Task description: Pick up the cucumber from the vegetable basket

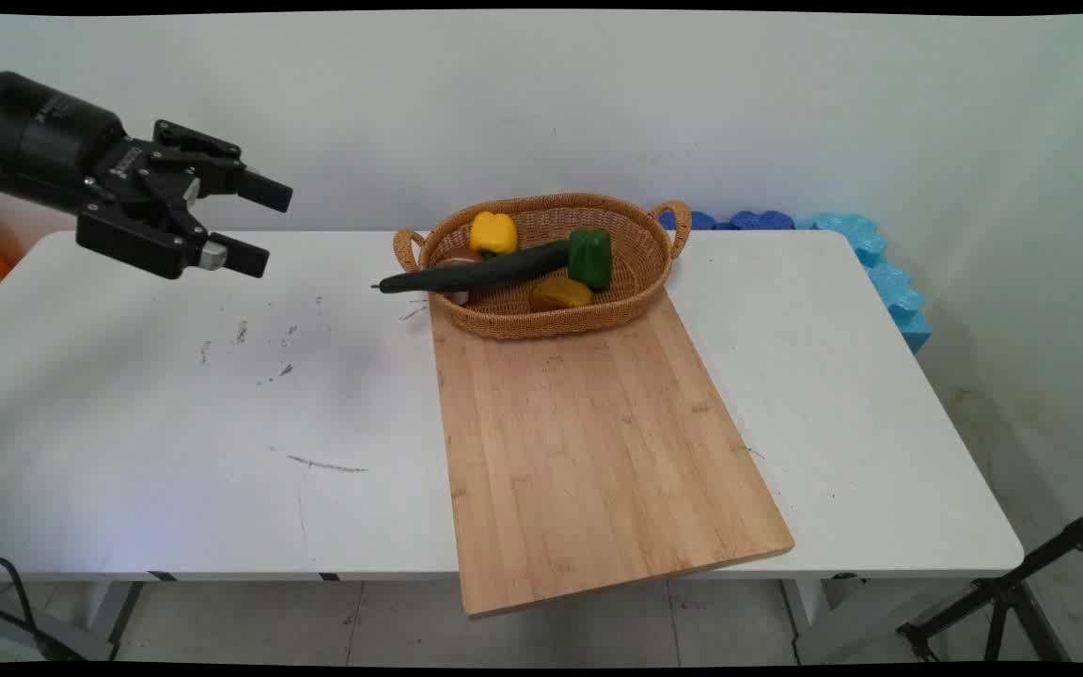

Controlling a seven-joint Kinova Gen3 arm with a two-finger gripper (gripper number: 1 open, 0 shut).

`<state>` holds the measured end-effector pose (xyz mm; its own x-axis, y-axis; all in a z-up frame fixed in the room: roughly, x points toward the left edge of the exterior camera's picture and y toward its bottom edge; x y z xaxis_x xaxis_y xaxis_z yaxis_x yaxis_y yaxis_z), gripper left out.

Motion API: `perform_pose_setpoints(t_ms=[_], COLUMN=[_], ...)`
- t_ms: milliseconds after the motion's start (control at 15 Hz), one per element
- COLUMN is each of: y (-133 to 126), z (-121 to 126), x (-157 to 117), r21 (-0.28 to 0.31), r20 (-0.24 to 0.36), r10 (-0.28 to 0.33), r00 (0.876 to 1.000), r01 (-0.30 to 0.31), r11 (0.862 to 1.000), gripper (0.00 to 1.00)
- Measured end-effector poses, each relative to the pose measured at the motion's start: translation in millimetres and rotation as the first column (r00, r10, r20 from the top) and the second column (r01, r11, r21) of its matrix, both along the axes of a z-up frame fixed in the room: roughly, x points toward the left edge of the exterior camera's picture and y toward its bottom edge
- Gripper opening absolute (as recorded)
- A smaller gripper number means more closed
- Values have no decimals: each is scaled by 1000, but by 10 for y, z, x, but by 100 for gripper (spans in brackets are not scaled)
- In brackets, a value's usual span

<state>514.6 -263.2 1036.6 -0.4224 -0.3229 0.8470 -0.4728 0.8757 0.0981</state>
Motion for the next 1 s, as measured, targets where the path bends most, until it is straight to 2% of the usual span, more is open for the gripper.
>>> perform_pose_setpoints(t_ms=[533, 1000], y=[-154, -536], z=[26, 63], x=[-129, -236], r21=[1, -10], r20=[0, 46], r10=[33, 99], r00=[999, 994], r01=[-32, -98], r11=[999, 995], gripper=[100, 100])
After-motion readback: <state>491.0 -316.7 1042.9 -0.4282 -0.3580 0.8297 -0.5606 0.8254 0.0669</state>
